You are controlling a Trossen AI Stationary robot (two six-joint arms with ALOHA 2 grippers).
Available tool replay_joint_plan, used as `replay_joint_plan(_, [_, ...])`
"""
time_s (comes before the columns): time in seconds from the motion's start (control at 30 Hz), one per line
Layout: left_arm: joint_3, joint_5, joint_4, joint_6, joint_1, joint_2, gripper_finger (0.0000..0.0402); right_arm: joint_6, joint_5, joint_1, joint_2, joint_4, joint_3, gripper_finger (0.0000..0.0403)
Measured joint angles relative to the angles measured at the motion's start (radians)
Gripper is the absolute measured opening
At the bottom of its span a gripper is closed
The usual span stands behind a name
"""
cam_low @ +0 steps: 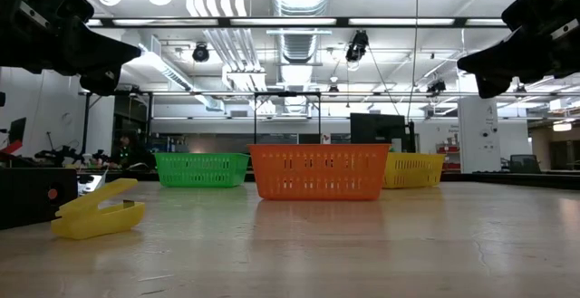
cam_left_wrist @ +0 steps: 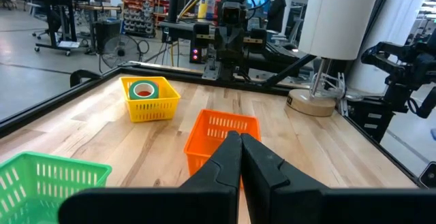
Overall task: Pick and place Stapler, Stapler remover, tape
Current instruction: Put the small yellow stapler into the orange bin
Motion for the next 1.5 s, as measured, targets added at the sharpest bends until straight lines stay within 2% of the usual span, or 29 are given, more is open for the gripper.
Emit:
replay_joint_plan(1.03, [0.000, 0.000, 0.004, 0.003, 0.000, 0.000, 0.0010, 0.000, 0.000, 0.000, 0.000, 0.000, 0.000, 0.0009])
replay_joint_plan(1.13, [-0.003, -0.016, 0.086, 0.012, 0.000, 0.001, 0.0010, 0.000, 0.000, 0.000, 0.000, 0.000, 0.000, 0.0009])
replay_joint_plan(1.33, [-0.002, -0.021, 0.320, -0.071, 0.001, -0.001, 0.0010, 0.000, 0.000, 0.000, 0.000, 0.000, 0.000, 0.0009])
replay_joint_plan(1.43, [0.000, -0.101, 0.430, -0.172, 0.001, -0.001, 0.0010, 0.000, 0.000, 0.000, 0.000, 0.000, 0.001, 0.0009])
replay_joint_plan(1.5, [0.000, -0.144, 0.445, -0.173, 0.002, 0.003, 0.0010, 0.000, 0.001, 0.000, 0.000, 0.000, 0.001, 0.0008])
